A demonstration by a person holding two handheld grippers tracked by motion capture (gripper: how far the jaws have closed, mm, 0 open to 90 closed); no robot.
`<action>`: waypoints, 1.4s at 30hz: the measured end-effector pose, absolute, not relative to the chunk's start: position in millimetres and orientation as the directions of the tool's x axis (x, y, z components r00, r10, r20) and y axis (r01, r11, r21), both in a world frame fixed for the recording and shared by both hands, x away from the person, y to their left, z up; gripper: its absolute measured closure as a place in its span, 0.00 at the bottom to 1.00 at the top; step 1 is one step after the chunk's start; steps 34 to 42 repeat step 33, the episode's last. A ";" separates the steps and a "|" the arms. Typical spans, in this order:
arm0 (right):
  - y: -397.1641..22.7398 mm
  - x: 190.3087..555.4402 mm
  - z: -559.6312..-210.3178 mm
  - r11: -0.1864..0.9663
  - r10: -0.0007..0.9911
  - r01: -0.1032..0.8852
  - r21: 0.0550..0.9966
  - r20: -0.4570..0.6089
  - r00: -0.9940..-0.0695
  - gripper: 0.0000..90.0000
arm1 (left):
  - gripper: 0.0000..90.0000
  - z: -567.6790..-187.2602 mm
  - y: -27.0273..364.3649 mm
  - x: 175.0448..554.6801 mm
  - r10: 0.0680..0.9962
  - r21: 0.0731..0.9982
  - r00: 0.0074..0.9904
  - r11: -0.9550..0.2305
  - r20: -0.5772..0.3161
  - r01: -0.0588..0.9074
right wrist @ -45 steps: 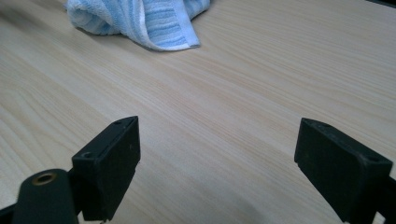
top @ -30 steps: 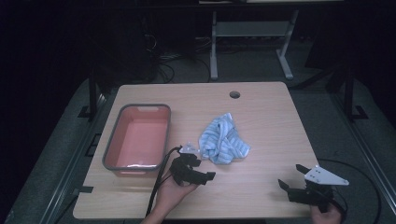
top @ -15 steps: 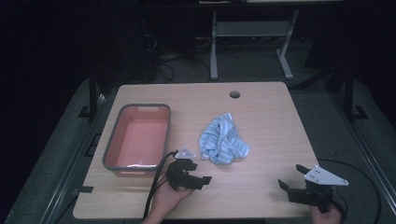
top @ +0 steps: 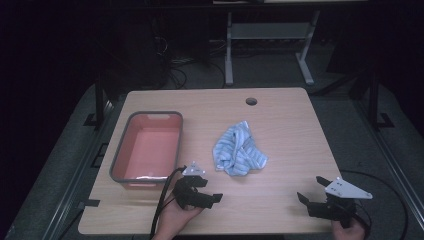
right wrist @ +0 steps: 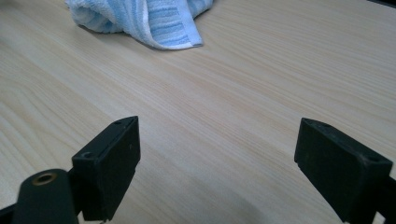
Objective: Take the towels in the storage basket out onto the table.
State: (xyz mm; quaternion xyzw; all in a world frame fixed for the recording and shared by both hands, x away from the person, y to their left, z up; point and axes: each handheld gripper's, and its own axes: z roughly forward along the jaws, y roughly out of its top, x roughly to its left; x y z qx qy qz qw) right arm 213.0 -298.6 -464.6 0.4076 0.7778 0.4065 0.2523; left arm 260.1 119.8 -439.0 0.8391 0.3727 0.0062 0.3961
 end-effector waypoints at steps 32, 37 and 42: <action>-295.2 209.2 -463.4 0.357 0.821 0.421 0.834 -0.064 -0.568 0.15 | 0.26 -445.6 133.8 246.0 0.642 0.701 0.710 -0.363 -0.290 0.614; -295.3 209.5 -463.4 0.358 0.819 0.420 0.834 -0.065 -0.569 0.15 | 0.26 -445.9 133.8 246.3 0.640 0.701 0.712 -0.366 -0.289 0.612; -295.3 209.5 -463.4 0.358 0.819 0.420 0.834 -0.065 -0.569 0.15 | 0.26 -445.9 133.8 246.3 0.640 0.701 0.712 -0.366 -0.289 0.612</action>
